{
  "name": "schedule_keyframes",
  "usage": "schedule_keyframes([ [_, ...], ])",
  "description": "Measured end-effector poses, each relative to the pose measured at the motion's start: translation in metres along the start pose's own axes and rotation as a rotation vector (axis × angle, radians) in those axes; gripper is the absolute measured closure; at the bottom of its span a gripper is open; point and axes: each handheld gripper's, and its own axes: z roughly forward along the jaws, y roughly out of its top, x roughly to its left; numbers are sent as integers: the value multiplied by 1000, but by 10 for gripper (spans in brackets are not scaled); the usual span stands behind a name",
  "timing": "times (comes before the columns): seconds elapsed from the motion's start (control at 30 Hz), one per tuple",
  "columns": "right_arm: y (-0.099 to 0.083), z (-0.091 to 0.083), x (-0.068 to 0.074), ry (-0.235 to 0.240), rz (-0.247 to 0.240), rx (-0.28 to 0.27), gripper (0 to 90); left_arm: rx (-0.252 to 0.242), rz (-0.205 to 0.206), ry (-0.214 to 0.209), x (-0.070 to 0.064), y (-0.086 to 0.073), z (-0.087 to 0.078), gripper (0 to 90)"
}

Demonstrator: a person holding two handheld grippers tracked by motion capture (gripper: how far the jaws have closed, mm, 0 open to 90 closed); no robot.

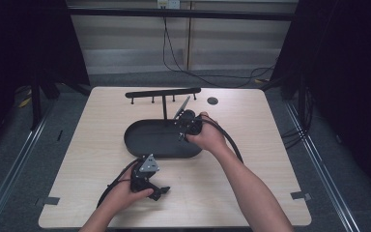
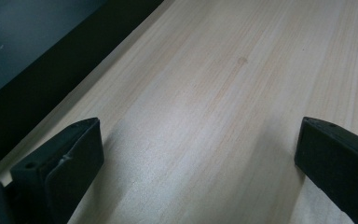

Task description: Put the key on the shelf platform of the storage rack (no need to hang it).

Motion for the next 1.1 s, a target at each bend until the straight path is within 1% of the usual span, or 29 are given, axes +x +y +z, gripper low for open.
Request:
schedule_keyframes([
  [0.13,1,7,0,-1,-9,4,853,-1,0,1,0,0,0,8],
  [0.17,1,9,1,-10,-4,5,854,-1,0,1,0,0,0,8],
  [0.2,0,11,0,-3,0,-3,854,-1,0,1,0,0,0,8],
  [0.27,0,13,-1,-1,3,5,854,0,1,-2,0,0,0,8],
  [0.33,-1,17,-2,-12,3,5,853,-1,2,-1,0,0,0,8],
  [0.37,-2,21,-3,-4,9,6,854,-1,2,-1,0,0,0,8],
  [0.57,-4,31,-7,-11,14,11,853,0,2,-2,0,0,0,8],
  [0.7,-4,35,-7,-16,18,12,852,-1,2,-1,0,0,0,8],
  [0.73,-4,36,-7,-17,19,10,851,-1,2,-1,0,0,0,8],
  [0.77,-5,37,-7,-16,28,-1,851,-1,2,-1,0,0,0,8],
  [1.1,-6,37,-10,-25,46,-17,831,0,3,0,0,0,0,7],
])
